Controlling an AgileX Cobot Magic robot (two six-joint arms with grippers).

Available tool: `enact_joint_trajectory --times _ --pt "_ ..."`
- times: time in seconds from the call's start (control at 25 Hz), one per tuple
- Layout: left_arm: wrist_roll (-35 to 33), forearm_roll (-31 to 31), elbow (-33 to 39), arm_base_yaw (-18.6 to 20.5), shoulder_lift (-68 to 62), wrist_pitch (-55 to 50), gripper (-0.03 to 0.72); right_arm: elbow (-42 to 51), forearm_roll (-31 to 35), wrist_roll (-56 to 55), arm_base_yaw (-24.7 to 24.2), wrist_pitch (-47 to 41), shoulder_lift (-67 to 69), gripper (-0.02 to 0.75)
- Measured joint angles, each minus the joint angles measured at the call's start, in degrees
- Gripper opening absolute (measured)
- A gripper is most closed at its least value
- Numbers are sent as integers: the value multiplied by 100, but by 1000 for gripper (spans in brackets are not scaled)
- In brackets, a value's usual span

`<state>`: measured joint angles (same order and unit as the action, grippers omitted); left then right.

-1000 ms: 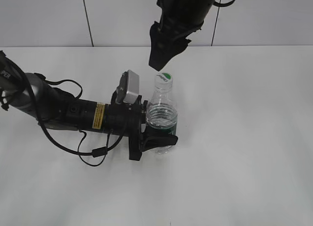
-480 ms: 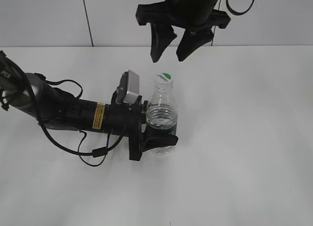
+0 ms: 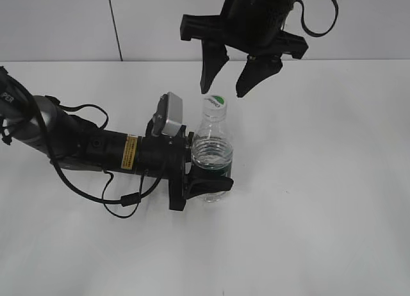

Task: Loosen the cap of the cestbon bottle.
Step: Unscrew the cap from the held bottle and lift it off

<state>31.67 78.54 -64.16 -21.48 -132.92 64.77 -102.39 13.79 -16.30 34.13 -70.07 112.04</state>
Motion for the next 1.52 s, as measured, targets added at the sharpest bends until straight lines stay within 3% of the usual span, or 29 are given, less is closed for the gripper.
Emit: enact_joint_trajectory --times 0.68,1.52 --pt "2 -6 0 -5 0 0 401 6 303 -30 0 0 148 430" --pt "19 -17 0 -5 0 0 400 11 32 84 97 2 148 430"
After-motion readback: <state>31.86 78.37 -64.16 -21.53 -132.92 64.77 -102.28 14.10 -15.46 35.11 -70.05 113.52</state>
